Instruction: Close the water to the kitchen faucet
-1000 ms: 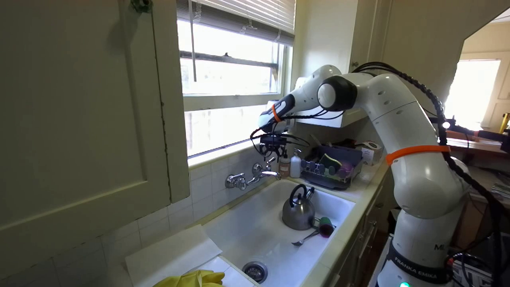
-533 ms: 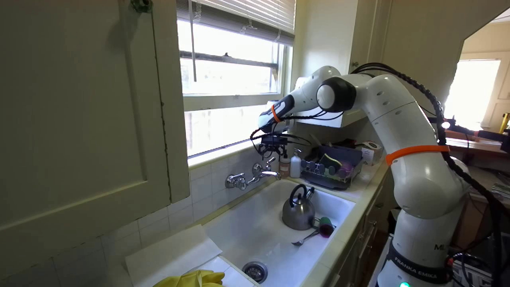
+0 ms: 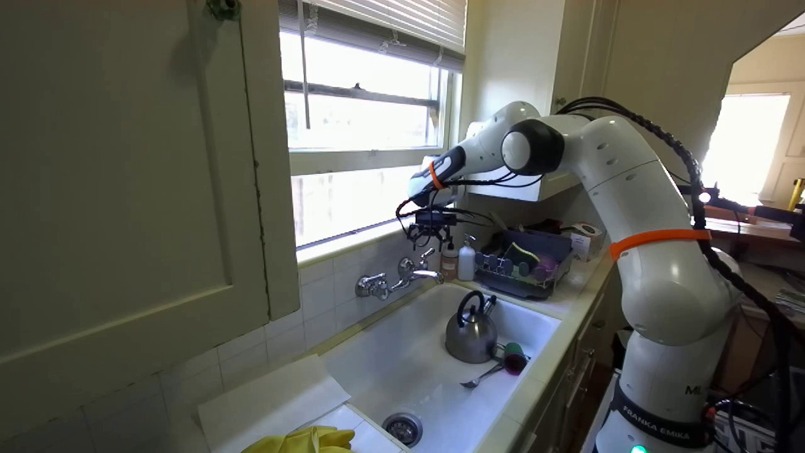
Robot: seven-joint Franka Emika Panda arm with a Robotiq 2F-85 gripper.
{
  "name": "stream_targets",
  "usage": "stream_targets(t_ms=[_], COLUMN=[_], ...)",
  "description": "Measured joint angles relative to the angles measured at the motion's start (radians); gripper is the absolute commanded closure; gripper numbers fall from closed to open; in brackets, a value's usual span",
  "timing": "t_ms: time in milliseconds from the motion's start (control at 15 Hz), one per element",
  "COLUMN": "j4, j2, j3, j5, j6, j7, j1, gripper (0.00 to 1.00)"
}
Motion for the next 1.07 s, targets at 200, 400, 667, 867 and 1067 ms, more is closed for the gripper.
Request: stream_targets(t_ms=[200,400,667,867,1067], j4=[-0.021,-0.069,-0.159,-0.232,-0.303], j2=[-0.036,-0.094,-0.194,-0.271,-0.340], j3=[0.004,0.012,0.031,0.053,0.071], j5=[0.002,0.009,0.018,0.024,0.024], j6=[0.000,0.000,-0.018,-0.026,-0.030], j7=[-0.082,-0.154,-0.244,-0.316,-0.377], j1=[-0.006,-0.010,-0.010,-0.008,-0.002], gripper=[0.00,0.00,0.00,0.00,0.00])
